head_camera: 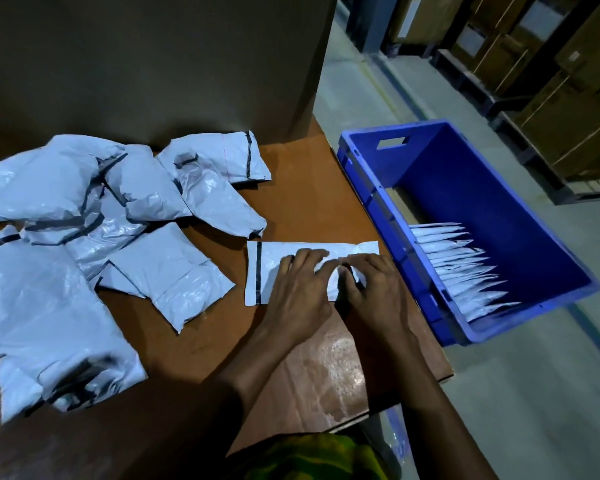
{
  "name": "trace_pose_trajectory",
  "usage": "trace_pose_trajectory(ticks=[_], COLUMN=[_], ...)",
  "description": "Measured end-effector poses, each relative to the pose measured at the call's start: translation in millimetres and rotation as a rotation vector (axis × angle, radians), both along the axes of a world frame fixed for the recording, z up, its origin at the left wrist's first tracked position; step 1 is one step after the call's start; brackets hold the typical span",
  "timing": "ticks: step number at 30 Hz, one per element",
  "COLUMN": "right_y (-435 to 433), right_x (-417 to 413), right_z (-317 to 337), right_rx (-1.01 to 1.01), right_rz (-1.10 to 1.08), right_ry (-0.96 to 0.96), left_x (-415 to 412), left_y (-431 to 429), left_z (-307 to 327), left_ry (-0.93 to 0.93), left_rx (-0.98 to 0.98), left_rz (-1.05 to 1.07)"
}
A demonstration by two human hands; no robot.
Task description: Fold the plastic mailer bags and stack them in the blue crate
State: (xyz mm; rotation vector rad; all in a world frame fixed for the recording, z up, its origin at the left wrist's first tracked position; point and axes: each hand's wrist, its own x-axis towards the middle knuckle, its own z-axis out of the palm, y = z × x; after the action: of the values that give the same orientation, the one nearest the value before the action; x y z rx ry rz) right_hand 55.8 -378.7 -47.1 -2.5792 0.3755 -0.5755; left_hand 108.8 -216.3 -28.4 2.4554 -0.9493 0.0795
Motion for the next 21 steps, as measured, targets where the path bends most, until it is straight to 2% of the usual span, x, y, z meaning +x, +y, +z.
trace_pose_trajectory(ticks=[4,9,14,18,21], right_y=[3,-3,6,5,8], right_x=[-7,13,14,14,29], right_z=[-12,2,-11,-10,3], right_rx=[0.004,-0.003,-0.090,-0.097,-0.085], right_rz=[-0.010,0.017,-0.062,-0.052,-0.023], right_ry=[-0.031,0.008,0.025,0.051,0.102], left_x=[13,14,20,16,5], left_y=[-1,0,18,43,53], left_z=[-6,-9,-9,-24,-40], left_ry=[-0.061,-0.087,-0.088,-0.165,-0.136], left_rx=[0.215,0.300,0.149,0.013,0.025], left_rz=[0.089,0.107,0.089,0.220,0.218])
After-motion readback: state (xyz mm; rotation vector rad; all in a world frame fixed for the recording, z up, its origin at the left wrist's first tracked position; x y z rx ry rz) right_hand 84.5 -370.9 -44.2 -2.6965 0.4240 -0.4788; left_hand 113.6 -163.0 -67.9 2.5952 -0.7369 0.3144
